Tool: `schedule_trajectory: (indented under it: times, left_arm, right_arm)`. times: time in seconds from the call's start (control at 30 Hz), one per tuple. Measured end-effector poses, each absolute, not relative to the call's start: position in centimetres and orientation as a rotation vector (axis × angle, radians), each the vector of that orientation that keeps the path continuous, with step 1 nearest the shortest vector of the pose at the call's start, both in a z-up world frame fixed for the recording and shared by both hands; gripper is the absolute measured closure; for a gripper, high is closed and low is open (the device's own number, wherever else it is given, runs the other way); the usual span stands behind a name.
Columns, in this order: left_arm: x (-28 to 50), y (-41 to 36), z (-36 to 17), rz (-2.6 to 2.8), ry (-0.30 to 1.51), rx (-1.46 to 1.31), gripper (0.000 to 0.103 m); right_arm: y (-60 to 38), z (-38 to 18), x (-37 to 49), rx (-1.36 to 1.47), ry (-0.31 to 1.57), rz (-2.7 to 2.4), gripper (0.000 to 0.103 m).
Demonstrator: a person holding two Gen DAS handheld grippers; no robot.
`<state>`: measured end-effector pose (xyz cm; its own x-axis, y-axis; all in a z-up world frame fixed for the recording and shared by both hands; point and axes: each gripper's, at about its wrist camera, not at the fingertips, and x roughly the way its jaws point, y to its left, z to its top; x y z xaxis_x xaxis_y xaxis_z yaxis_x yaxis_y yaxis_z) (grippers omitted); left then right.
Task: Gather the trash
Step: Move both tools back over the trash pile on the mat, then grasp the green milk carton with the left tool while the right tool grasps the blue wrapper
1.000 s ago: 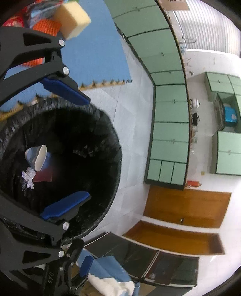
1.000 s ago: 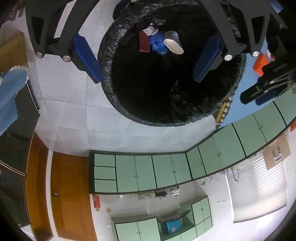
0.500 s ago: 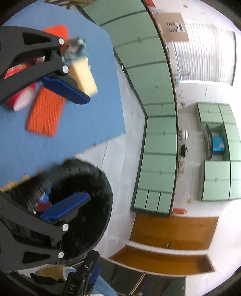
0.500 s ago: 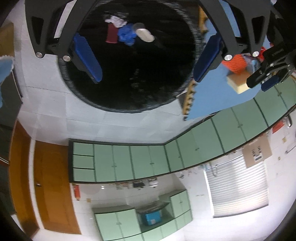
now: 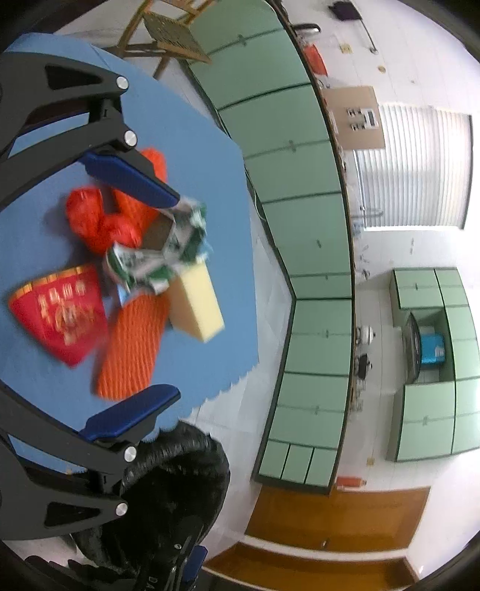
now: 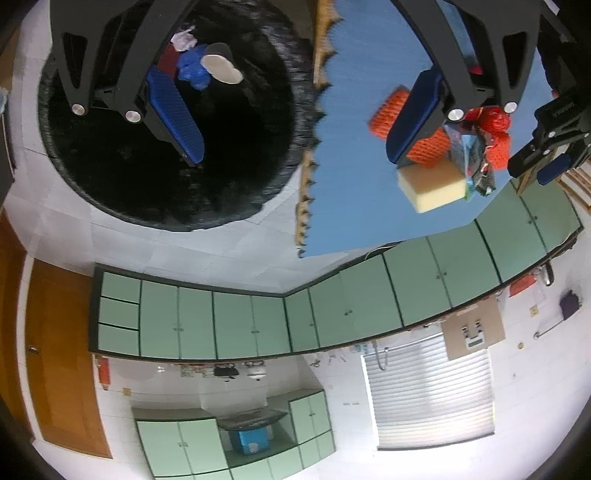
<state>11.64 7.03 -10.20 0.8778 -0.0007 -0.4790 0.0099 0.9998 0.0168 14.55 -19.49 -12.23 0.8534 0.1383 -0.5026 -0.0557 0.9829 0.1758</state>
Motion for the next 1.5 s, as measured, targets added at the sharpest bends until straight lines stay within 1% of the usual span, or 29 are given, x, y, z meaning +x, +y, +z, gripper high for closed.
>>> schedule_trajectory:
  times: [0.23,0.37,0.83,0.97,1.2,1.3,1.5]
  left_arm:
    - [11.5,10.6,-10.6,0.069,0.514,0.005,0.010]
    - [12.0,11.4,-11.2,0.078,0.536,-0.012,0.010]
    - [16.4,9.4,-14.7,0.065,0.610,-0.028,0.010]
    - [17.7,9.4,-15.3,0.064,0.633,-0.038,0.024]
    - [17.8,10.8,-15.6,0.080,0.643,-0.070,0.036]
    - [17.0,11.9,-15.3,0.088,0.635,-0.079,0.040]
    - [15.7,14.5,-14.9,0.131,0.635,-0.101,0.041]
  right_arm:
    - [-15.7,-13.2,15.7,0.127,0.557,0.169,0.007]
    - [-14.4,-14.0,16.3,0.113,0.575,0.183,0.009]
    - [-14.5,-16.4,17.8,0.112,0.639,0.164,0.013]
    - [-14.5,-16.8,18.3,0.112,0.650,0.162,0.013]
    - [-13.8,-17.0,18.7,0.097,0.662,0.178,0.013]
    - [-13.2,-16.8,18.9,0.095,0.658,0.192,0.013]
    - [-11.5,-16.3,19.2,0.077,0.647,0.230,0.013]
